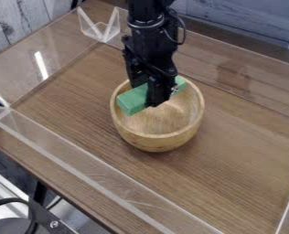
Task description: Put the green block in the brown bowl
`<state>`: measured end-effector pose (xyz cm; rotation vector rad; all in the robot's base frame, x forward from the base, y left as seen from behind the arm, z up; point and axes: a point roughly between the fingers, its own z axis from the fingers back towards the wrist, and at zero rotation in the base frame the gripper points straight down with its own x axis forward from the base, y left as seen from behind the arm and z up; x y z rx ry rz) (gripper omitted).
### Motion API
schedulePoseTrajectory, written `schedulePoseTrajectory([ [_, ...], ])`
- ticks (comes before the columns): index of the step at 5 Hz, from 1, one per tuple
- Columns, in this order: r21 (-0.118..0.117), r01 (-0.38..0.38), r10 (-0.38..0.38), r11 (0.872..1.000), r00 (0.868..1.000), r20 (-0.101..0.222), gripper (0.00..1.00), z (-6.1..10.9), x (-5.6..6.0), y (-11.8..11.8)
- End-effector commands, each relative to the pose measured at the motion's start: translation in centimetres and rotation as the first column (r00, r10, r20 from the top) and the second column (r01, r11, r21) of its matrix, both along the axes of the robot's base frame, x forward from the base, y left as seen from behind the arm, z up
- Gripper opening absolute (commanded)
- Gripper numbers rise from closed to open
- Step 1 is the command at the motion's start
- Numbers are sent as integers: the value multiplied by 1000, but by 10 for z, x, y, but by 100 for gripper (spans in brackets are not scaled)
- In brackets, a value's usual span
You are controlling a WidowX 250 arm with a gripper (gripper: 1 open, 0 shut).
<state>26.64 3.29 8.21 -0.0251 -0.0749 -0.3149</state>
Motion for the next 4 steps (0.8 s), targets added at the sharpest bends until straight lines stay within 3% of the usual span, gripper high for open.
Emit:
schedulePoseTrajectory([
  [1, 7, -8, 8, 1000, 999, 47, 0, 10, 5, 3],
  [4, 6, -9, 8, 1000, 999, 33, 0, 1, 2, 3],
])
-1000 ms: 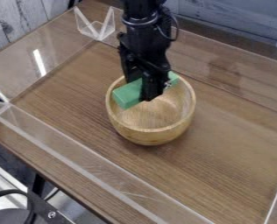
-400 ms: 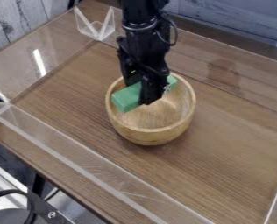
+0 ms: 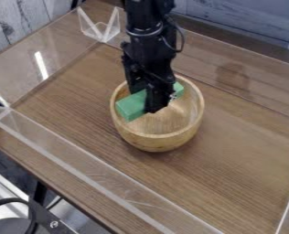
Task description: Put the green block in the brown bowl
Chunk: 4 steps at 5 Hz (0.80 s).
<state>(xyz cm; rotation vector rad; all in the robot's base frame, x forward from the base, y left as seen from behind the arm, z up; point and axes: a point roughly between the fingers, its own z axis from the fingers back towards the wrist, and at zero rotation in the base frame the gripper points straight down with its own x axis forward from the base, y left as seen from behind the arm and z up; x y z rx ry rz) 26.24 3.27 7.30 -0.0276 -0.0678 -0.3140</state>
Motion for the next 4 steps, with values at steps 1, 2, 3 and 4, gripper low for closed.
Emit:
schedulePoseTrajectory([
  [1, 7, -8, 8, 1000, 999, 35, 0, 7, 5, 3],
  [2, 6, -8, 8, 1000, 999, 31, 0, 5, 4, 3],
  [3, 5, -9, 9, 1000, 1000, 28, 0, 3, 4, 3],
  [4, 4, -9, 9, 1000, 1000, 25, 0, 1, 5, 3],
])
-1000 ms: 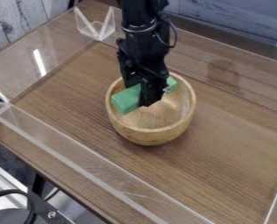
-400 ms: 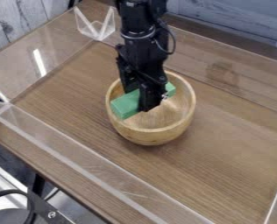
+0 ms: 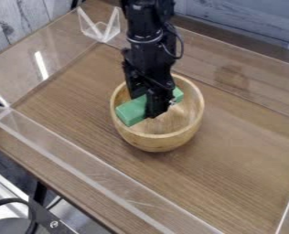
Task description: Put the green block in the brown bowl
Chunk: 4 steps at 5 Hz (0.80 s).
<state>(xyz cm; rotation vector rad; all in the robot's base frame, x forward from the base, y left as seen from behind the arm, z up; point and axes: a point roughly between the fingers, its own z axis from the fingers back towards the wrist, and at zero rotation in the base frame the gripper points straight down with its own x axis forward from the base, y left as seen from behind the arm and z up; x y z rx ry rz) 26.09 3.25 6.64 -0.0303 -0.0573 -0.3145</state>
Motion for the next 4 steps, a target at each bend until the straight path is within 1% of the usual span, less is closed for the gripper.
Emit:
schedulePoseTrajectory([
  [1, 6, -2, 2, 1000, 1000, 27, 0, 5, 7, 0],
  [4, 9, 21, -21, 1000, 1000, 11, 0, -3, 10, -10],
])
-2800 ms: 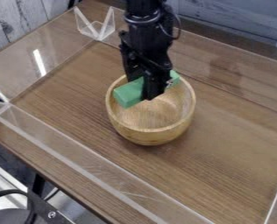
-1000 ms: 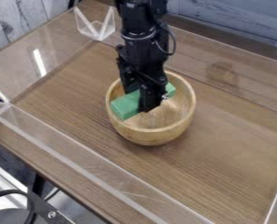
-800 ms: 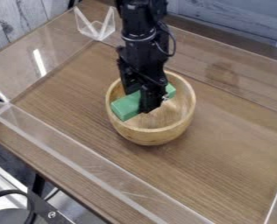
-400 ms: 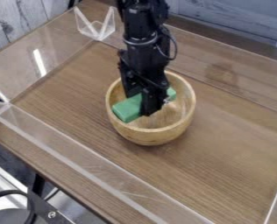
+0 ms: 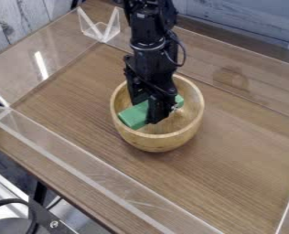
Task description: Put the green block in the brown bowl
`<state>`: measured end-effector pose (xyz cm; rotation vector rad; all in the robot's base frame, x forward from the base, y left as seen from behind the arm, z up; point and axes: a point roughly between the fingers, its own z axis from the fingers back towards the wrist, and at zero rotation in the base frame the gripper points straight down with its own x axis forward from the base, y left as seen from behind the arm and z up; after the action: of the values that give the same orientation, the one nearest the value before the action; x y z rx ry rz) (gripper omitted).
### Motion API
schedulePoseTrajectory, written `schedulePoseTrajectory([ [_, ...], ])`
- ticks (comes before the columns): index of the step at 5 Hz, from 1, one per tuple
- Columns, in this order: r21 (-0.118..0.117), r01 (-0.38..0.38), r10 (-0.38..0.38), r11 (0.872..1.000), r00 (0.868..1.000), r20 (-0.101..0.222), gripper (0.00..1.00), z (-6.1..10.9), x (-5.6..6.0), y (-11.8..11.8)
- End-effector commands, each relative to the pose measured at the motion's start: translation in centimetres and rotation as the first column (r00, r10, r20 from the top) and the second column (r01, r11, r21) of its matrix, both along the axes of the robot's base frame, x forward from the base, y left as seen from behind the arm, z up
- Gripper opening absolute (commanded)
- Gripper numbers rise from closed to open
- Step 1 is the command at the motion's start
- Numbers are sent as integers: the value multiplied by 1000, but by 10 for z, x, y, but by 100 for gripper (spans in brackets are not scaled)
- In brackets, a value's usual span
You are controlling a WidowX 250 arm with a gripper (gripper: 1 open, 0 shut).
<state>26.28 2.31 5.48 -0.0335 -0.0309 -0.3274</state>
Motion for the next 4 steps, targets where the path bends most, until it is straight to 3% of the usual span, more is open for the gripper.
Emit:
schedulePoseTrajectory([
  [1, 8, 12, -12, 1000, 999, 33, 0, 7, 8, -3],
  [4, 8, 24, -24, 1000, 999, 28, 0, 4, 12, -10],
])
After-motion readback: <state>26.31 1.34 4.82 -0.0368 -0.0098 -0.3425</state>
